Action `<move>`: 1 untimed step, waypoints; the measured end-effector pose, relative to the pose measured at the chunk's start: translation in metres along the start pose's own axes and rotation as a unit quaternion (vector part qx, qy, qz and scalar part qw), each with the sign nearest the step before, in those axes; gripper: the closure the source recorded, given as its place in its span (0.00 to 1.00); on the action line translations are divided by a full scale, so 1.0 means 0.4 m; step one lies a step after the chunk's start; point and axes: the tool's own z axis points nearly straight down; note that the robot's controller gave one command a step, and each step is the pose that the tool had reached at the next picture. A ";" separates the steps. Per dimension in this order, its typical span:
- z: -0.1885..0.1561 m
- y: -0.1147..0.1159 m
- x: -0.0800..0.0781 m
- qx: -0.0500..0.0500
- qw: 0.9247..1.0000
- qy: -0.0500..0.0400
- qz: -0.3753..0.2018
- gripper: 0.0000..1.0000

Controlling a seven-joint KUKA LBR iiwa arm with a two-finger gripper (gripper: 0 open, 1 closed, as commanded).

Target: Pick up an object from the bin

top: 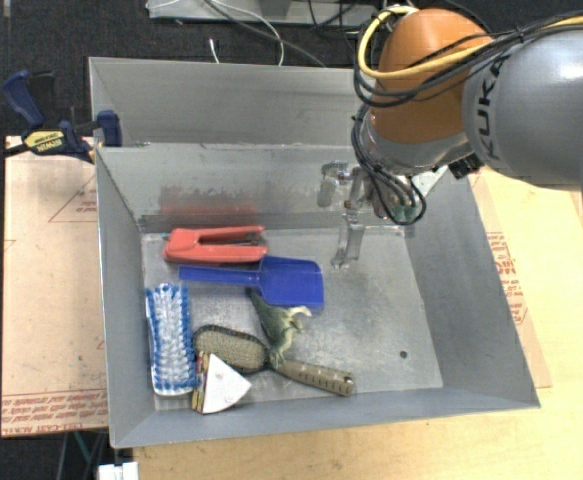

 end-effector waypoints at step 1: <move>-0.013 0.000 -0.003 0.000 1.000 -0.004 0.000 0.00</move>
Offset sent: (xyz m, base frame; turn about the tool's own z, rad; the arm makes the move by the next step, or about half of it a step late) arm -0.0207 0.0360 -0.1279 -0.1454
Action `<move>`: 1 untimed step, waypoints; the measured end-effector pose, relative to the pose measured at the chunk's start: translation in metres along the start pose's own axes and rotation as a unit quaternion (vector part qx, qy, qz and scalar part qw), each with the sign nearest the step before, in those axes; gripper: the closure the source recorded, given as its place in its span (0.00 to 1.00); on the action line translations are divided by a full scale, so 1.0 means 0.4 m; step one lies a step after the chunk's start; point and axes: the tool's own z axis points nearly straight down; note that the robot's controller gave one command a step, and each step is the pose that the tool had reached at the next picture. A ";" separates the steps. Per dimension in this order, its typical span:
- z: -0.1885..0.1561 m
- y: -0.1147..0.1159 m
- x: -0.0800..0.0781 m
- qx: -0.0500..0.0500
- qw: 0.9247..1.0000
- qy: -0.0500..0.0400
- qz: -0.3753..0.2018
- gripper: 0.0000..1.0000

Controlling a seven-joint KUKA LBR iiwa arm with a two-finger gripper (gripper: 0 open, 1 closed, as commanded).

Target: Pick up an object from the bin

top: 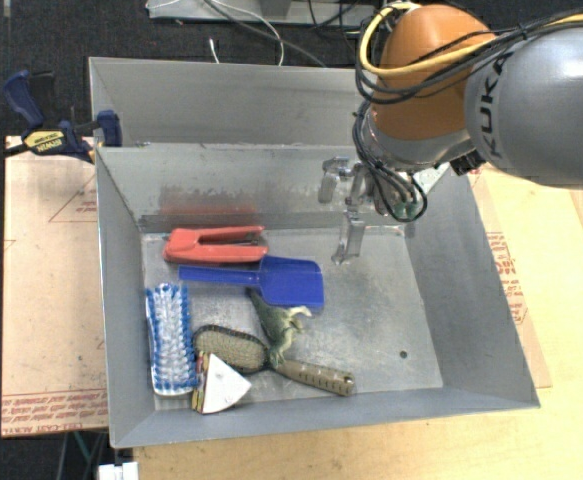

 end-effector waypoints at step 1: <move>0.341 0.094 0.056 -0.001 0.997 0.002 -0.073 0.00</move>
Offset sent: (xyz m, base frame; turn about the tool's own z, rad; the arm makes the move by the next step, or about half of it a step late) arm -0.0280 0.0302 -0.0514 -0.0978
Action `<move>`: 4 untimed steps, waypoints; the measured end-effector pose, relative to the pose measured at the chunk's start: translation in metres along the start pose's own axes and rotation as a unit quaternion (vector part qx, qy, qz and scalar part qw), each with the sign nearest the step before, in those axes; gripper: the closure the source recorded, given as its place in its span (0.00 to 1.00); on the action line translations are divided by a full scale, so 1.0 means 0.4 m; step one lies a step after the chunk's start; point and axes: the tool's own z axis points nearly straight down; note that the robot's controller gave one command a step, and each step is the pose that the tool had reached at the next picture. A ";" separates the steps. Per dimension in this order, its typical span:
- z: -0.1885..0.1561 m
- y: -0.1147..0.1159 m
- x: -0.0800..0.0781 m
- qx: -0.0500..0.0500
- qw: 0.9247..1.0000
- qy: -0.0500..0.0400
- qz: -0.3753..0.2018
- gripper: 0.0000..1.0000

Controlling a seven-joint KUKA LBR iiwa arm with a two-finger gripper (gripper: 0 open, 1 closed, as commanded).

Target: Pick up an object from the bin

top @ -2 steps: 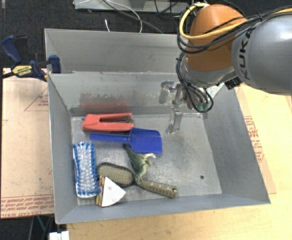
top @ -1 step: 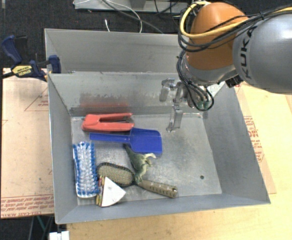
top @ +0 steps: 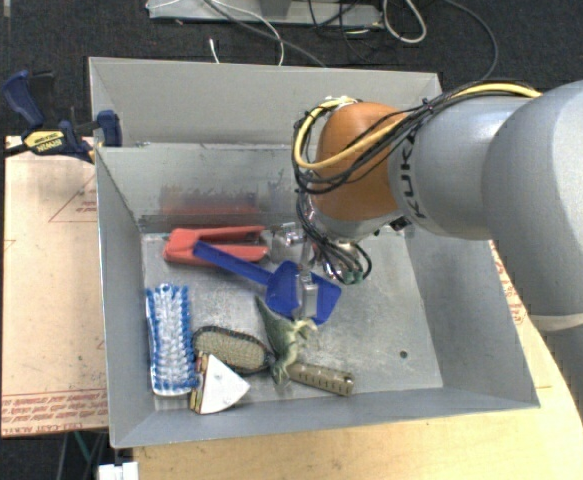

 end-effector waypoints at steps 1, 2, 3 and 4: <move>-0.212 -0.013 0.016 0.001 1.000 -0.006 0.023 0.00; -0.028 -0.001 0.011 -0.001 1.000 0.003 0.005 0.00; -0.010 -0.032 0.028 0.001 0.997 -0.011 -0.081 0.00; -0.030 0.001 0.008 -0.002 1.000 0.000 0.004 1.00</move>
Offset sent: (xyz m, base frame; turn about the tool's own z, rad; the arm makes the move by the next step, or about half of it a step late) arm -0.0046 -0.0016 0.0117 0.0087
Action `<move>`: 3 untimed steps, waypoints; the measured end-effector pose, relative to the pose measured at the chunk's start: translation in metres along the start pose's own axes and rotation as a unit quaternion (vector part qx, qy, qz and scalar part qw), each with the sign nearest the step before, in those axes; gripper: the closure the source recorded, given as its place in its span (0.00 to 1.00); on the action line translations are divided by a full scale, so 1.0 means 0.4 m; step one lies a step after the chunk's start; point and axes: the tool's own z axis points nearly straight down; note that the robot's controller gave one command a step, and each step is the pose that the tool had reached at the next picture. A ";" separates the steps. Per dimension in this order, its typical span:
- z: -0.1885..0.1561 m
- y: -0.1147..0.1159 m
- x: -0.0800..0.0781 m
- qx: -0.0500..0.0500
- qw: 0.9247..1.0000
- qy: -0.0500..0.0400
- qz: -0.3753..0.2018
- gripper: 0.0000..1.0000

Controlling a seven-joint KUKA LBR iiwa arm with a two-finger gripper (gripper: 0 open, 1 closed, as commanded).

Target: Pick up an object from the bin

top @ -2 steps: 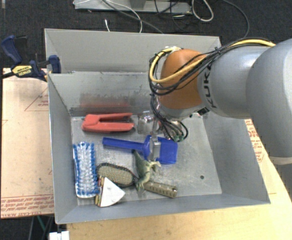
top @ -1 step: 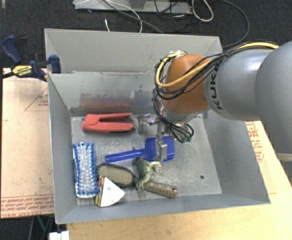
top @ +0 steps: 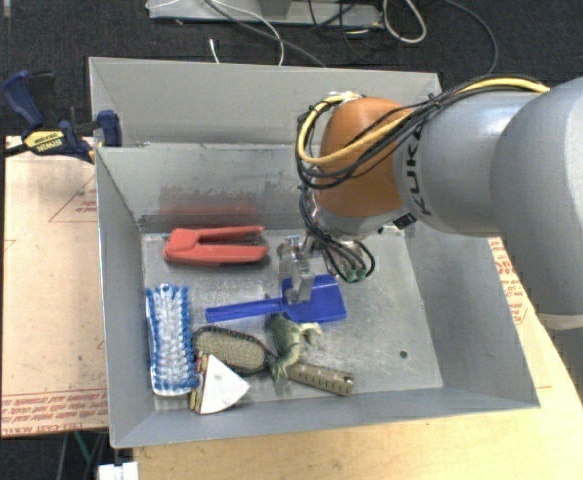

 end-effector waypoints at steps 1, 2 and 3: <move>0.000 0.000 0.000 0.000 1.000 0.000 0.000 1.00; -0.094 0.002 0.005 0.000 1.000 0.003 0.000 1.00; -0.178 0.003 0.005 0.000 1.000 0.003 0.000 1.00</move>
Offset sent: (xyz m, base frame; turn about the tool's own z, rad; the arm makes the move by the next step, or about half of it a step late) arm 0.0000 -0.0002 0.0653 0.0000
